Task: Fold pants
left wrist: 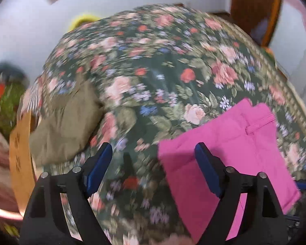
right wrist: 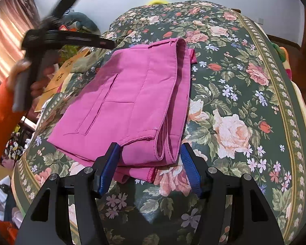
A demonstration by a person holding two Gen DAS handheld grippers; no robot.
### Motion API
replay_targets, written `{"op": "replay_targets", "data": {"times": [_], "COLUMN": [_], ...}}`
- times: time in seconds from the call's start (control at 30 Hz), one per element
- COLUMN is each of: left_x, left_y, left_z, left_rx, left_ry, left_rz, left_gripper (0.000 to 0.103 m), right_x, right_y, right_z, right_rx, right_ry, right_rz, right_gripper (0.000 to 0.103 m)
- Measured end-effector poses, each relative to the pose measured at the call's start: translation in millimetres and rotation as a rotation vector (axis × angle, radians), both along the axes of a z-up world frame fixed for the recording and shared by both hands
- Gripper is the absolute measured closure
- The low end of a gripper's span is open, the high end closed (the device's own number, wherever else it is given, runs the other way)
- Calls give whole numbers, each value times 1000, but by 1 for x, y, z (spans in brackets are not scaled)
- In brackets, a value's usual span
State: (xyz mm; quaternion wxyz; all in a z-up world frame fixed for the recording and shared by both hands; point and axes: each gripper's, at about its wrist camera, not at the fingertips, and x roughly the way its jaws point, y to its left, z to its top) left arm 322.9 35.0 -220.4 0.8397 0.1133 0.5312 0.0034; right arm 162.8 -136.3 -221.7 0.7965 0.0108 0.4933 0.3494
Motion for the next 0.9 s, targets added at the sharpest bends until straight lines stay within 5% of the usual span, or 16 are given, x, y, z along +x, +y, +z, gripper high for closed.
{"op": "replay_targets", "data": {"times": [0.2, 0.47, 0.77, 0.9], "left_x": [17, -5, -83, -120], "left_y": [-27, 11, 50, 48], "left_z": [-45, -44, -23, -14], "left_rx": [160, 101, 5, -55], "left_ry": [45, 50, 57, 64], "left_rz": [-83, -25, 164, 172], "left_gripper": [14, 8, 8, 8], "right_x": [3, 16, 13, 2], "right_y": [0, -9, -23, -19], "right_z": [0, 1, 30, 42], "right_rx": [-8, -62, -83, -62], "right_ry": [1, -16, -67, -82], "right_rz": [27, 7, -69, -69], "right_gripper": [45, 42, 39, 39]}}
